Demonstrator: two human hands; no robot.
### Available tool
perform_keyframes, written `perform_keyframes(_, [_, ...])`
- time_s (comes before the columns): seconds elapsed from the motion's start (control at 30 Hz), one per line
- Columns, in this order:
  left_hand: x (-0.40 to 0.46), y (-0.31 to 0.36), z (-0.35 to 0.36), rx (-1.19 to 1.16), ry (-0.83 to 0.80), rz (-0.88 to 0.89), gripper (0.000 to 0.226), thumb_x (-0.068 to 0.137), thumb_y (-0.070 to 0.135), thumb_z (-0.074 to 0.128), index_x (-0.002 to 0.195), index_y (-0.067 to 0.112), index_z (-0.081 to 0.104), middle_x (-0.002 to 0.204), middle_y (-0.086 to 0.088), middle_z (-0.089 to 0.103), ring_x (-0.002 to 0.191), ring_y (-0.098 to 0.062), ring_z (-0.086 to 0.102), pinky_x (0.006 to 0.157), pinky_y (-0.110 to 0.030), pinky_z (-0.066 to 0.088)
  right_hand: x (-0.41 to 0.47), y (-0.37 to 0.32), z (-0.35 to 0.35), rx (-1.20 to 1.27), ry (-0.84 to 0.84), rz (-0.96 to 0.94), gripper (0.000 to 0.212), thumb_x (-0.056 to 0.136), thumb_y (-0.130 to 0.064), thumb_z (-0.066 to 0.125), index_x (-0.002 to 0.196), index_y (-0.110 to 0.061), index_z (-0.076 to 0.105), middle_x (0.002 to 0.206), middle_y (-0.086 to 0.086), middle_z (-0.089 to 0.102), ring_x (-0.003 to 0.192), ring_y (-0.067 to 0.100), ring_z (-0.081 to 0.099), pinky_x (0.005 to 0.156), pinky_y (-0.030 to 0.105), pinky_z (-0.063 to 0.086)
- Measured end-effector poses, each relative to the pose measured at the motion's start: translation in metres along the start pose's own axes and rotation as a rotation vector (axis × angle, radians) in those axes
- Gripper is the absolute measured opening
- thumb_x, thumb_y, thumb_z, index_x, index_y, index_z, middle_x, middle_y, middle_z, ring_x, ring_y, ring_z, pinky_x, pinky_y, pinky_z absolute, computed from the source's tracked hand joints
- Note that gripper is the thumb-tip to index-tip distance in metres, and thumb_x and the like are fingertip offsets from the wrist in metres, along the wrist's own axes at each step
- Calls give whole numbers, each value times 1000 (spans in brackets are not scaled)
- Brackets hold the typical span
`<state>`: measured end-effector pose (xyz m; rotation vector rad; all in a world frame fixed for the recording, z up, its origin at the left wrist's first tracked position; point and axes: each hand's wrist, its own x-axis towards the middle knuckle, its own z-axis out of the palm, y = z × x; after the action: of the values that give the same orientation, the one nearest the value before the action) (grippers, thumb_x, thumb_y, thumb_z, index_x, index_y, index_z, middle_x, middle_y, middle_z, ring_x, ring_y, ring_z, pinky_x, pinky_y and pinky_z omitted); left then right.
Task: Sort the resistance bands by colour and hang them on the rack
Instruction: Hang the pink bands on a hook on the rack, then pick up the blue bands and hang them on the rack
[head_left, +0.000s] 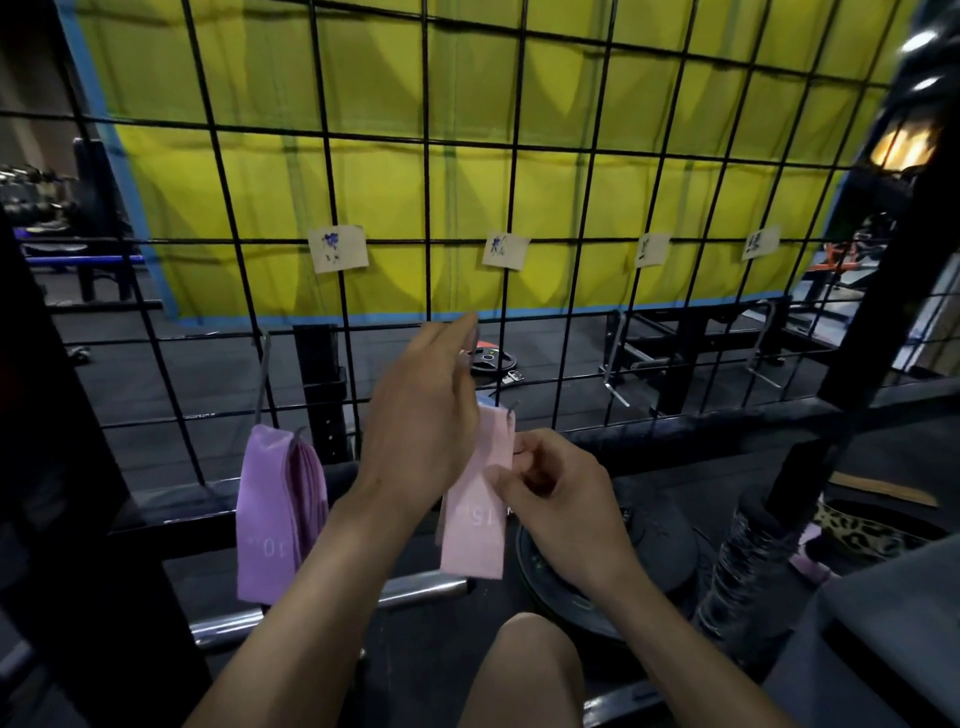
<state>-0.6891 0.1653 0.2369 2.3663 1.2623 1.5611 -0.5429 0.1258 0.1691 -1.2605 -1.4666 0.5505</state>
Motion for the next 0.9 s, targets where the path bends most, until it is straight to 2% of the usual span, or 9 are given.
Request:
perform_keyframes(0.1, [-4, -3, -4, 24, -29, -4, 54, 98, 2, 43, 149, 18, 47, 139, 0, 57, 102, -18, 61, 84, -26, 46, -1, 2, -6, 14, -30, -12, 21, 87, -17, 76, 103, -26, 65, 82, -6, 75, 81, 8, 72, 77, 26, 57])
perform_keyframes(0.23, [-20, -3, -9, 29, 108, 83, 45, 93, -5, 49, 130, 18, 61, 114, 7, 55, 88, -9, 56, 71, -24, 44, -6, 11, -23, 8, 1, -39, 26, 87, -19, 76, 108, -27, 62, 83, -11, 75, 83, 7, 70, 79, 21, 53])
perform_keyframes(0.3, [-28, 7, -1, -55, 87, 173, 39, 91, -8, 51, 116, 17, 67, 108, 9, 59, 92, -5, 58, 74, -23, 47, -10, 18, -39, 3, 37, -34, 26, 88, -19, 75, 110, -27, 63, 84, -10, 74, 84, 6, 69, 79, 18, 52])
perform_keyframes(0.37, [-34, 24, 20, -123, -24, 245, 36, 93, -6, 51, 112, 19, 69, 110, 10, 63, 100, -6, 61, 84, -30, 49, -17, 26, -62, 3, 68, 3, 25, 89, -18, 74, 110, -26, 64, 83, -9, 74, 82, 2, 69, 76, 14, 49])
perform_keyframes(0.43, [-40, 47, 48, -180, -152, 264, 38, 93, -6, 52, 110, 23, 70, 111, 12, 63, 103, -2, 60, 88, -26, 47, -26, 38, -94, -42, 102, 31, 25, 90, -17, 73, 112, -25, 64, 83, -8, 74, 82, 3, 69, 76, 14, 49])
perform_keyframes(0.5, [-45, 72, 84, -258, -275, 288, 35, 94, -3, 52, 108, 23, 71, 109, 13, 62, 99, -1, 60, 85, -16, 45, -38, 57, -134, -92, 146, 72, 25, 91, -18, 72, 112, -26, 63, 83, -6, 75, 84, 7, 70, 78, 20, 52])
perform_keyframes(0.67, [-65, 127, 204, -361, -606, 418, 28, 101, 11, 47, 108, 25, 69, 108, 17, 61, 96, 0, 60, 85, -16, 45, -90, 121, -250, -209, 408, 270, 17, 91, -16, 72, 106, -23, 66, 81, -2, 74, 81, 11, 69, 69, 12, 49])
perform_keyframes(0.77, [-84, 158, 279, -398, -776, 469, 27, 100, 14, 45, 105, 24, 70, 105, 13, 63, 92, -3, 61, 82, -17, 45, -132, 159, -312, -313, 538, 438, 12, 92, -13, 68, 99, -23, 65, 75, -4, 74, 70, 11, 68, 63, 17, 49])
perform_keyframes(0.9, [-104, 205, 364, -456, -949, 497, 23, 94, 11, 49, 97, 13, 72, 94, -1, 68, 85, -18, 65, 78, -35, 49, -180, 208, -387, -395, 735, 687, 12, 89, -15, 67, 99, -22, 68, 80, -5, 74, 76, 15, 70, 61, 23, 47])
